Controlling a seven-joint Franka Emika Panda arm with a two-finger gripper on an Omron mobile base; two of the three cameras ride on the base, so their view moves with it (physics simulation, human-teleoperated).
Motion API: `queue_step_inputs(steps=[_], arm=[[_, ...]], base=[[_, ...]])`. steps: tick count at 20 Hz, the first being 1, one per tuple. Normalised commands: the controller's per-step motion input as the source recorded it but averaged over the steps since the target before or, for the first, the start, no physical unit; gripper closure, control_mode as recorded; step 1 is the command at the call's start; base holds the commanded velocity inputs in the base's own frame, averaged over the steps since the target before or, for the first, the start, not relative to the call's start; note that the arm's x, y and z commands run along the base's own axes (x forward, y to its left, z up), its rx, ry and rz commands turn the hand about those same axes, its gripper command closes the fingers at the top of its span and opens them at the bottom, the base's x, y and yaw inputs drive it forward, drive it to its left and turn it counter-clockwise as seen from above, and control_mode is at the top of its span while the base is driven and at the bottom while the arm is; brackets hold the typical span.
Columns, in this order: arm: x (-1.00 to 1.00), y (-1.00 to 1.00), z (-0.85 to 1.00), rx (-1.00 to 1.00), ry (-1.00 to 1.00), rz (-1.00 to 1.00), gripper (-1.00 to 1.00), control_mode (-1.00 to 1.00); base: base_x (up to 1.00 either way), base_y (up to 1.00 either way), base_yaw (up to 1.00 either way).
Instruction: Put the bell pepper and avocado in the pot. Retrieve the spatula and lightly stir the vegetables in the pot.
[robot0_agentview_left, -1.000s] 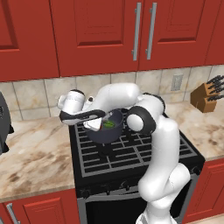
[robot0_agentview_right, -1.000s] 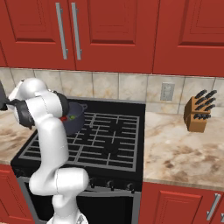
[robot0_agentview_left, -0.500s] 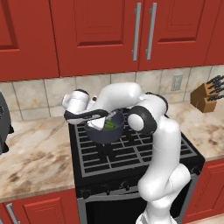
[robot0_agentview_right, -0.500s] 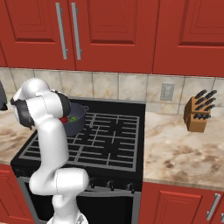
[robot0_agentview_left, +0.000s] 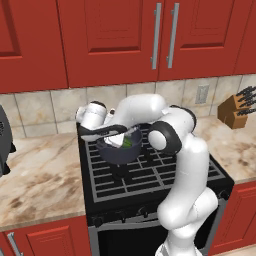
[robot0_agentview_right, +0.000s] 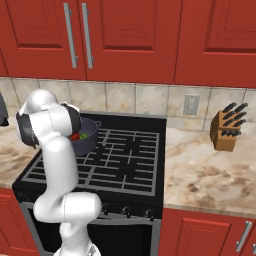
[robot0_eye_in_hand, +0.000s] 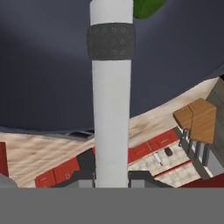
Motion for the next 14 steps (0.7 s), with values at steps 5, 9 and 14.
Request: queue_step_inputs(steps=[5, 9, 14], arm=[[-0.06, -0.39, 0.12, 0.02, 0.02, 0.0, 1.0, -1.0], [-0.14, -0.37, 0.3, 0.03, 0.08, 0.0, 1.0, -1.0], [-0.04, -0.31, 0.3, 0.02, 0.07, 0.0, 1.0, -1.0]], base=[[0.0, 0.0, 0.0], [0.0, 0.0, 0.0], [0.0, 0.0, 0.0]])
